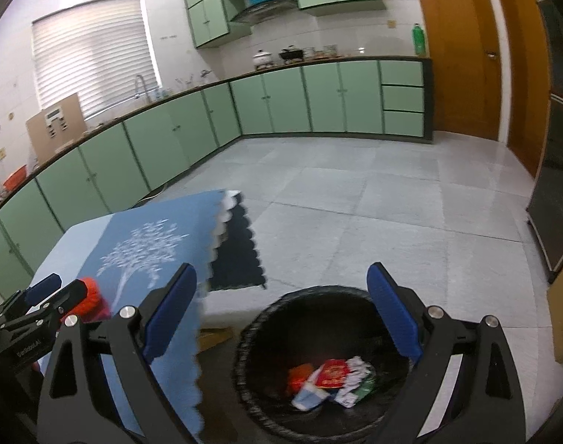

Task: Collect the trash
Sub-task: 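Bring both tools back to the table toward the red mesh net, then grasp the red mesh net with the left gripper and lift it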

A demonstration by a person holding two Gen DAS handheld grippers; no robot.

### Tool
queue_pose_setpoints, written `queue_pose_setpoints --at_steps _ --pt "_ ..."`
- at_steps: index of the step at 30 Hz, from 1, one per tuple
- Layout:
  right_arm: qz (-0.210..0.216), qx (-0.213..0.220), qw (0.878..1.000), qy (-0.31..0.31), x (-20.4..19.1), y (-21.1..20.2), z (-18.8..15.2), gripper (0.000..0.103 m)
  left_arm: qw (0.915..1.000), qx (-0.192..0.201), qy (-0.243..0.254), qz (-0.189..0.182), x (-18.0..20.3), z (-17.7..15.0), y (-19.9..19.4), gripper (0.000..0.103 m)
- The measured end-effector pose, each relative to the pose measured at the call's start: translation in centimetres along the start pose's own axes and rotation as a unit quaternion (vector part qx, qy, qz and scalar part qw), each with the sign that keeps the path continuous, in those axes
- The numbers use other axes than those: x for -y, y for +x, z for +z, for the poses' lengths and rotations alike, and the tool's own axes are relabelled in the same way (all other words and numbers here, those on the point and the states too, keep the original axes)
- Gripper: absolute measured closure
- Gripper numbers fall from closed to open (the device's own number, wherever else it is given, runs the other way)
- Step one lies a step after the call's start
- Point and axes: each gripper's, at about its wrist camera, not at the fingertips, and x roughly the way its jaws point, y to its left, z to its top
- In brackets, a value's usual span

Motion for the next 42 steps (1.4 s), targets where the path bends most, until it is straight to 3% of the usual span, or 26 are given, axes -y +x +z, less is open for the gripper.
queue_pose_setpoints --at_steps 8,15,39,42 --pt "0.035 -0.011 0.999 -0.026 -5.7 0.7 -0.5 0.012 0.9987 0.0 -0.019 0.048 -5.3 -0.9 -1.8 0.024" --pt "0.047 -0.019 0.998 -0.042 -9.0 1.5 -0.5 0.012 0.9968 -0.018 -0.027 0.073 -8.2 -1.7 -0.7 0.024" --pt "0.054 -0.08 0.994 -0.056 -11.2 6.4 -3.0 0.012 0.9906 -0.09 -0.005 0.103 -9.0 -4.2 5.0 0.024" --pt "0.057 -0.083 0.993 -0.058 -11.5 6.6 -3.0 0.012 0.9916 -0.089 -0.014 0.093 -9.2 -4.2 4.9 0.033"
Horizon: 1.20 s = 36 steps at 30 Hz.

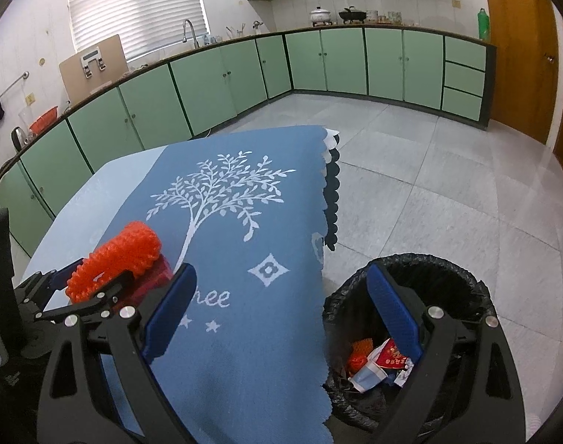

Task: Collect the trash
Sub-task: 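Grasp the red mesh net with the left gripper and lift it, then grasp the dark red sponge pad with the right gripper while the left gripper holds the net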

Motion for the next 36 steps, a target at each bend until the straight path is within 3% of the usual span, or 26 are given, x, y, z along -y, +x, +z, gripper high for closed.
queue_pose_setpoints --at_steps 2,4,8,21,36 --pt "0.003 -0.001 1.0 -0.002 -0.1 0.1 0.0 0.012 1.0 0.002 -0.005 -0.008 -0.2 0.1 -0.1 0.049" --pt "0.007 -0.002 1.0 -0.006 -0.3 0.2 0.2 0.012 0.9999 0.006 -0.012 -0.008 -0.4 0.1 -0.4 0.057" --pt "0.013 -0.002 1.0 -0.012 -1.0 0.3 0.5 0.012 0.999 0.016 -0.04 -0.01 -1.5 0.3 -1.1 0.064" --pt "0.049 -0.004 0.998 -0.044 -6.0 1.3 0.8 0.012 0.997 0.026 -0.064 0.035 -5.8 -0.4 -3.6 0.067" --pt "0.038 -0.043 0.996 -0.064 -11.8 3.8 -0.8 0.012 0.9942 0.012 -0.09 0.057 -9.7 -2.0 -3.2 0.067"
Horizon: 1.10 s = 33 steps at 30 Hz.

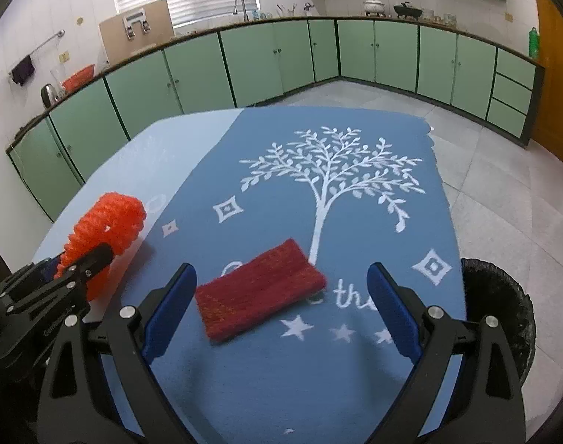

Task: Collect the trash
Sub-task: 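Grasp the dark red sponge pad with the right gripper while the left gripper holds the net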

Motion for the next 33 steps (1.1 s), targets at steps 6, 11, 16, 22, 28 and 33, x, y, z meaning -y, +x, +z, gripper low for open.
queue_pose_setpoints --at_steps 6,11,16,22,28,33 --pt "-0.01 -0.018 1.0 0.006 -0.8 1.1 -0.2 0.012 1.0 0.0 0.001 -0.002 -0.6 0.0 0.2 0.067" --pt "-0.023 -0.029 0.999 0.006 -1.3 1.9 -0.5 0.012 1.0 0.002 -0.002 -0.003 -1.1 -0.1 0.5 0.067" --pt "-0.03 -0.045 0.999 0.009 -1.6 2.7 -0.7 0.012 0.9999 0.001 -0.009 -0.006 -1.9 -0.1 0.8 0.067" --pt "-0.045 -0.058 0.997 0.002 -2.1 3.5 -0.8 0.012 0.9998 0.0 -0.013 -0.013 -2.3 -0.1 0.9 0.067" --pt "-0.05 -0.063 0.997 -0.012 -2.7 4.1 -0.8 0.01 0.9997 -0.001 -0.014 -0.017 -2.5 -0.2 0.8 0.067" --pt "-0.039 -0.056 0.998 -0.012 -2.5 4.0 -0.7 0.025 0.9997 -0.003 -0.013 -0.019 -2.5 -0.2 0.9 0.067"
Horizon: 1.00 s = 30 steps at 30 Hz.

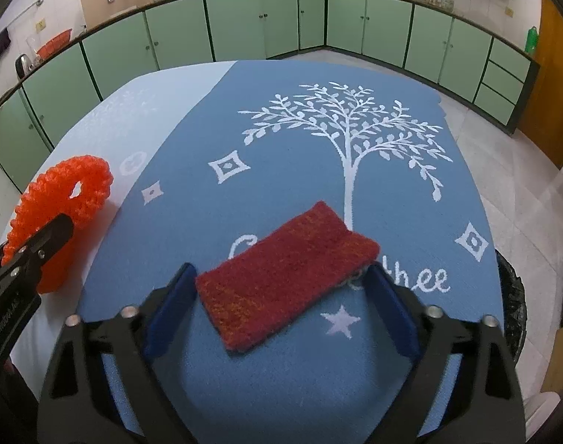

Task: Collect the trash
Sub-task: 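Grasp the dark red sponge pad with the right gripper while the left gripper holds the net, then carry the net and sponge pad over the black bin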

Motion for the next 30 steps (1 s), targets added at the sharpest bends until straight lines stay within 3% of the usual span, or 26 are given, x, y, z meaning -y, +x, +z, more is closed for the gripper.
queue_pose_setpoints --at_steps 3,6,11,15,24,28,30 --pt "0.018 0.006 1.0 -0.012 0.0 -0.3 0.0 0.034 1.0 -0.001 0.002 0.001 0.1 0.0 0.0 0.067" --pt "0.035 0.008 0.999 -0.029 -0.1 -0.6 0.0 0.051 1.0 -0.001 0.005 0.003 0.2 0.0 0.0 0.067" --pt "0.057 0.003 0.998 -0.04 0.5 -1.3 -0.3 0.058 1.0 -0.002 0.007 0.005 0.5 0.1 0.1 0.067" --pt "0.041 0.0 0.999 -0.027 1.7 -1.8 -0.9 0.044 0.9999 -0.003 0.01 0.005 0.8 0.1 0.1 0.066" --pt "0.027 -0.001 1.0 -0.005 2.7 -2.3 -1.3 0.032 0.9999 -0.005 0.013 0.002 1.2 0.0 0.3 0.066" --pt "0.014 -0.001 1.0 -0.001 2.3 -1.6 -1.2 0.03 0.9999 -0.006 0.012 0.0 1.3 0.0 0.3 0.066" --pt "0.013 0.002 1.0 -0.003 2.1 -1.5 -1.2 0.04 0.9999 -0.007 0.011 0.0 1.3 -0.1 0.4 0.066"
